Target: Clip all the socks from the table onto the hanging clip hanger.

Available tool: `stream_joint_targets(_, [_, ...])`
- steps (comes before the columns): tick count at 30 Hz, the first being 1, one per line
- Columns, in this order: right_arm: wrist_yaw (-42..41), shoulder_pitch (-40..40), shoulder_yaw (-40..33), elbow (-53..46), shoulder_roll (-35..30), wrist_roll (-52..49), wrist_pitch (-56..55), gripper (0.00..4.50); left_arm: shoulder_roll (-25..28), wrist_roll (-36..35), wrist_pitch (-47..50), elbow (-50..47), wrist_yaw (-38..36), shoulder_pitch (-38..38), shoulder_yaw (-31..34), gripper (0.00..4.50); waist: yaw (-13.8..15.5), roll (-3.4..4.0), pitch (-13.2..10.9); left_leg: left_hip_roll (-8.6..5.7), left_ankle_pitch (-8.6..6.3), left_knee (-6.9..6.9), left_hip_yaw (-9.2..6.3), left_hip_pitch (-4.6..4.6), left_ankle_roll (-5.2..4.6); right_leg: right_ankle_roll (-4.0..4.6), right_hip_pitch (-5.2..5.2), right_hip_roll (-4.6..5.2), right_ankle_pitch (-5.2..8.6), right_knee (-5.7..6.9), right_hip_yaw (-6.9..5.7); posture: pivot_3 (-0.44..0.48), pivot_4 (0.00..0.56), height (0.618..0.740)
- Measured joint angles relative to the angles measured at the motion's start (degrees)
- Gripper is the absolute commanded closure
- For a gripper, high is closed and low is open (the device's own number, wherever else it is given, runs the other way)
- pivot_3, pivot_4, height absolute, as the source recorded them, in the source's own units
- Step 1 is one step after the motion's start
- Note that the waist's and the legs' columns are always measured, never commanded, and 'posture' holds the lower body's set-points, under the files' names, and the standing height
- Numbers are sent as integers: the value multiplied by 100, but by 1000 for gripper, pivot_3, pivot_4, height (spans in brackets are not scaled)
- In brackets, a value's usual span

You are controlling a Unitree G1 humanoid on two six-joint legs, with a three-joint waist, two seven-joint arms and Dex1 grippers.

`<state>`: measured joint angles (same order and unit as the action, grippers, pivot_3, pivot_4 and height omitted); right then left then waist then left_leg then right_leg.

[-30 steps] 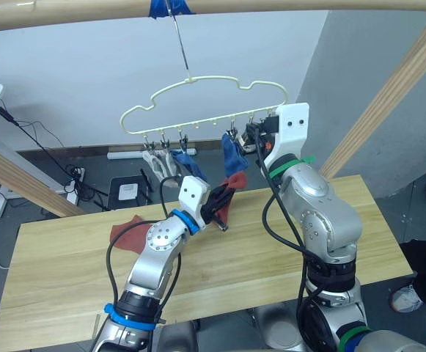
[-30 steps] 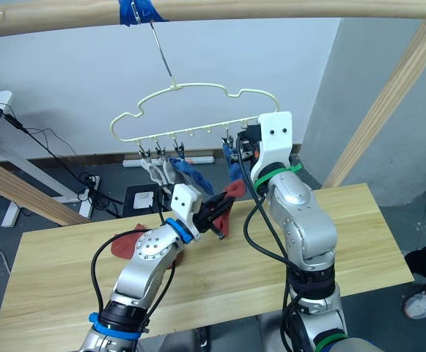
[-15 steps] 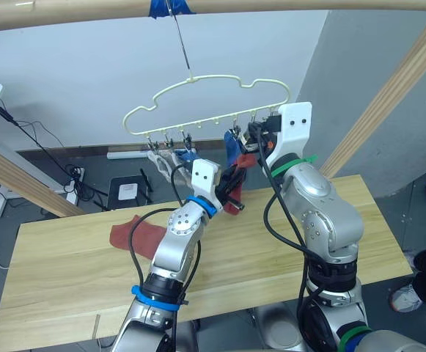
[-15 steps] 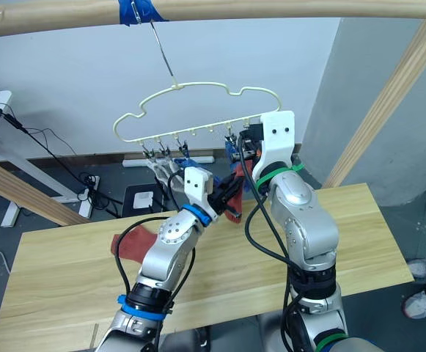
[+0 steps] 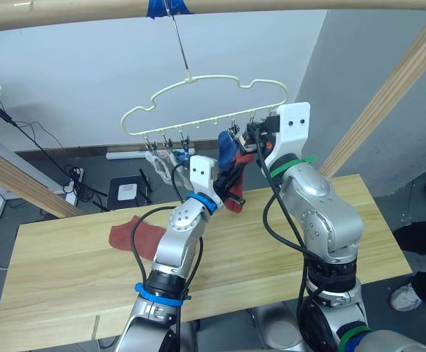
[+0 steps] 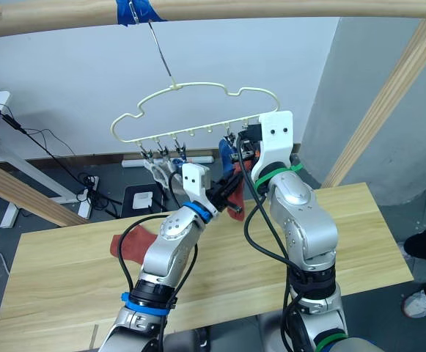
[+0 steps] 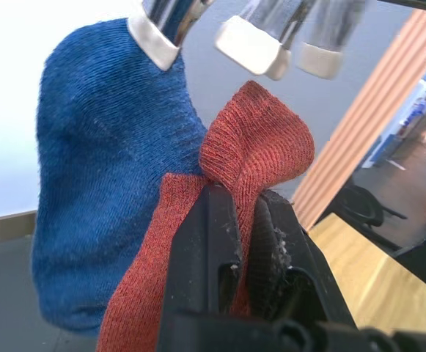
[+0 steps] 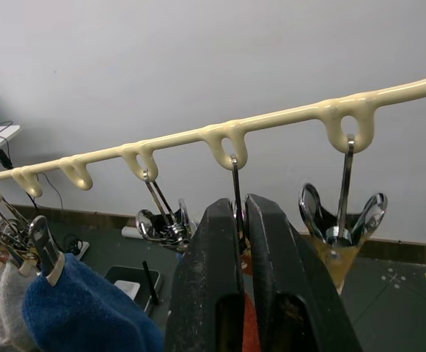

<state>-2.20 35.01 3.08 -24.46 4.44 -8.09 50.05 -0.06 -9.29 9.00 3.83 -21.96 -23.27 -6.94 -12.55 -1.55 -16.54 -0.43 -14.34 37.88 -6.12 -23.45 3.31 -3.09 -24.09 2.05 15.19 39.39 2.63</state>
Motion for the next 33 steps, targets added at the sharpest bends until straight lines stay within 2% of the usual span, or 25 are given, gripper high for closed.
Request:
stream_joint_targets(18, [-4,0,33,0,-26,1,4,4500,-114,-215,54,0,58,-149,113,4435,-1,0,0,0,0,0,0,0,0,0,0,0,0,0,0,-340,240,733])
stream_joint_targets(19, [-3,-1,33,0,-25,0,7,3901,-114,-215,54,0,58,-164,112,4435,0,0,0,0,0,0,0,0,0,0,0,0,0,0,0,-340,240,733])
stream_joint_targets(26, [-20,-28,42,-35,-16,-21,65,1445,-131,-214,55,0,92,-210,110,4435,-3,0,0,0,0,0,0,0,0,0,0,0,0,-1,0,-339,237,733])
stream_joint_targets(31, [-152,-117,90,-210,-119,-136,269,1445,-128,-204,63,0,14,-244,31,4435,-5,0,0,-1,0,0,1,-1,0,0,0,0,0,-2,0,-341,239,733])
stream_joint_targets(32, [-177,-141,101,-259,-155,-180,320,1387,-126,-203,64,0,15,-244,31,3716,-6,0,0,0,0,0,0,0,0,0,0,0,0,-2,0,-341,239,733])
stream_joint_targets(33, [-270,-198,134,-365,-244,-237,391,1387,-106,-201,78,0,13,-243,27,3494,-5,0,0,-1,0,-1,-1,-1,0,0,0,-1,0,-2,-2,-341,239,733])
